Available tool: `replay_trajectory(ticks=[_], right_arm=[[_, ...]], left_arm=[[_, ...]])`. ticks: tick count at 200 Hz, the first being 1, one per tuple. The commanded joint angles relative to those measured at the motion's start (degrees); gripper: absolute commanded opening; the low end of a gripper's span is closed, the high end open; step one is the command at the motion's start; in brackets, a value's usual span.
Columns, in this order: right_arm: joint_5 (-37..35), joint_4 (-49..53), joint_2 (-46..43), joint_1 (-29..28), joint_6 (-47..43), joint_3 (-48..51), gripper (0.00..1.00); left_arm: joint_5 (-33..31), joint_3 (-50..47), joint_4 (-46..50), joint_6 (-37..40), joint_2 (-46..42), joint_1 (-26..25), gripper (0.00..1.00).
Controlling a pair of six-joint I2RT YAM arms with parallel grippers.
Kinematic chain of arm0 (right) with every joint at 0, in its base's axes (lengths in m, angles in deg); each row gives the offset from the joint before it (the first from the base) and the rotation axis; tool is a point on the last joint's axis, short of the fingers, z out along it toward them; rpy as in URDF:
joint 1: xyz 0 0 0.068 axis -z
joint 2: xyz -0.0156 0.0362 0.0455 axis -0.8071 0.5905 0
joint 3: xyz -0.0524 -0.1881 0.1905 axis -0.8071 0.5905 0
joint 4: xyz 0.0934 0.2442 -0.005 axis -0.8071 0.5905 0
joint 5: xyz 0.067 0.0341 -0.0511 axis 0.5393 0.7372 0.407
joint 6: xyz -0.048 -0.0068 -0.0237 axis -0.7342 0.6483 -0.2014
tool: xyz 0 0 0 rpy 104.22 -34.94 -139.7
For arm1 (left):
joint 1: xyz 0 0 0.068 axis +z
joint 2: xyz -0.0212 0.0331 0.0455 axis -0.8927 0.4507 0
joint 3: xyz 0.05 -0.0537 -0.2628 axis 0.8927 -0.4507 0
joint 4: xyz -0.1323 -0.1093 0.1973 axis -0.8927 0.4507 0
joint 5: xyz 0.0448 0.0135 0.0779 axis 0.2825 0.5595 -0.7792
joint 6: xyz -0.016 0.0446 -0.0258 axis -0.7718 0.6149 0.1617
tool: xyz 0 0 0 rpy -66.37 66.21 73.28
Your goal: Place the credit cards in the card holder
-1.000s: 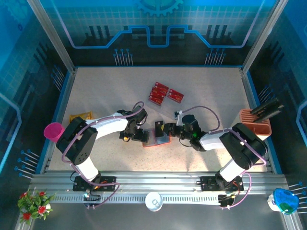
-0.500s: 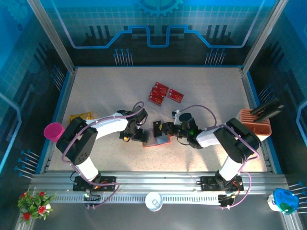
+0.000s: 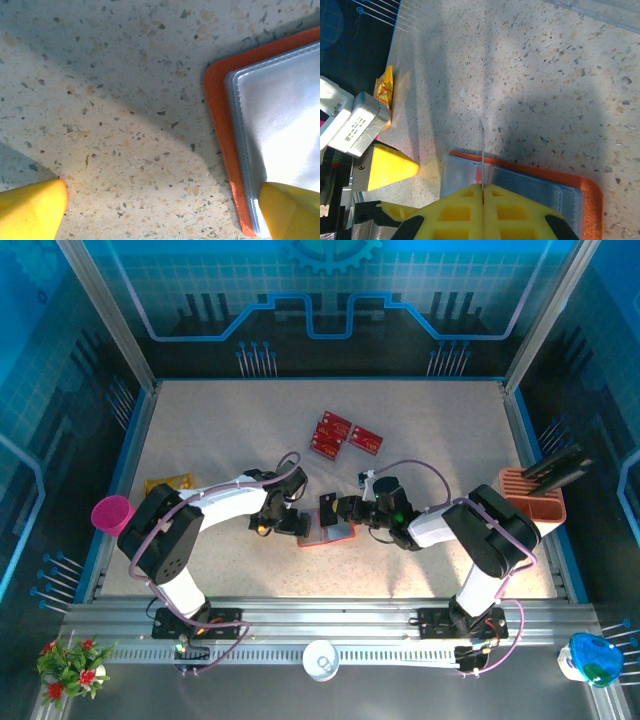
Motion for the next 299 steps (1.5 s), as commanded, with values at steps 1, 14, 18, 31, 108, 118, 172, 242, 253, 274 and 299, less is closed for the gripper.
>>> replay_trajectory(ticks=[1, 14, 18, 31, 108, 118, 172, 242, 253, 274, 299], right_arm=[[1.39, -0.68, 1.34, -0.77, -1.13, 1.33, 0.00], [1.38, -0.92, 1.34, -0.97, -0.93, 1.67, 0.00], [1.35, -1.04, 1.34, -1.01, -0.89, 1.82, 0.00], [1.32, -1.47, 1.19, -1.14, -0.52, 2.33, 0.00], [2.39, -7.56, 2.53, -2.01, 3.16, 4.56, 0.00], [2.44, -8.12, 2.68, -2.19, 3.51, 4.54, 0.00], [2.79, -9.31, 2.34, -2.50, 4.37, 4.66, 0.00], [2.02, -7.66, 0.28, -2.41, 4.38, 4.31, 0.00], [2.08, -7.40, 0.33, -2.46, 4.29, 4.16, 0.00], [1.89, -6.87, 0.21, -2.26, 4.18, 4.22, 0.00], [1.39, -5.47, -0.73, -2.20, 3.72, 4.15, 0.00]], left_arm=[[-0.34, -2.08, 1.61, -0.18, 3.55, -0.81, 0.99], [-0.34, -1.93, 1.66, -0.11, 3.78, -0.84, 0.99], [-0.28, -1.92, 1.71, -0.11, 3.82, -0.82, 0.99], [-0.28, -1.83, 1.67, -0.15, 3.91, -0.80, 0.99], [-0.27, -1.57, 1.68, -0.07, 4.26, -0.83, 0.99], [-0.27, -1.52, 1.73, -0.07, 4.27, -0.90, 0.99], [-0.25, -1.57, 1.78, -0.13, 4.24, -0.89, 0.99], [-0.21, -1.65, 1.57, -0.23, 3.98, -0.80, 0.99], [-0.11, -1.65, 1.52, -0.28, 3.91, -0.89, 0.99], [-0.09, -1.52, 1.46, -0.20, 3.82, -0.92, 0.99], [-0.04, -1.00, 1.77, 0.20, 3.51, -0.90, 0.99]])
